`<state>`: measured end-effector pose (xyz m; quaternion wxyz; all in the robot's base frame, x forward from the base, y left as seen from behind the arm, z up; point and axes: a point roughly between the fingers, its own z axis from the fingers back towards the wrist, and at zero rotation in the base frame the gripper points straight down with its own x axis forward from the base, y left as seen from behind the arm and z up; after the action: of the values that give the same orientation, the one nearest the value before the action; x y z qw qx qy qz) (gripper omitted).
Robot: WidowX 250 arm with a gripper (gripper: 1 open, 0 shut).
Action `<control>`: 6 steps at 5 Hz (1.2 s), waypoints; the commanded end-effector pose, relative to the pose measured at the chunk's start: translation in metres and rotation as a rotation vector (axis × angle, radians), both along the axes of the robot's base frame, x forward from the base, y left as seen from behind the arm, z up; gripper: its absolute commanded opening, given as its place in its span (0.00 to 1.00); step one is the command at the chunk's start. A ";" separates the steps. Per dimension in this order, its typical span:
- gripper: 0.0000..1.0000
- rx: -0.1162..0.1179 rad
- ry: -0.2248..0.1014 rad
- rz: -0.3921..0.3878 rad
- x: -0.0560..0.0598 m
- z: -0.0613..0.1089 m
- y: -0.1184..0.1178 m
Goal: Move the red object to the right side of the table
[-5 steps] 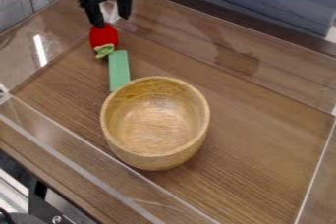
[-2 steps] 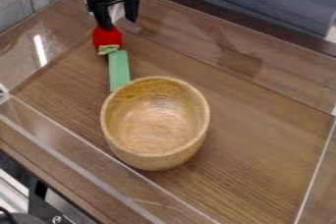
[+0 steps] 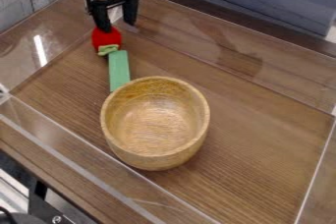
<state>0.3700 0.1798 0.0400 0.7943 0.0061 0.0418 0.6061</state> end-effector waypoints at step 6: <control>0.00 0.058 -0.145 -0.037 -0.006 0.107 -0.118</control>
<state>0.3631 0.0619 0.1176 0.8064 0.0024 0.0048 0.5914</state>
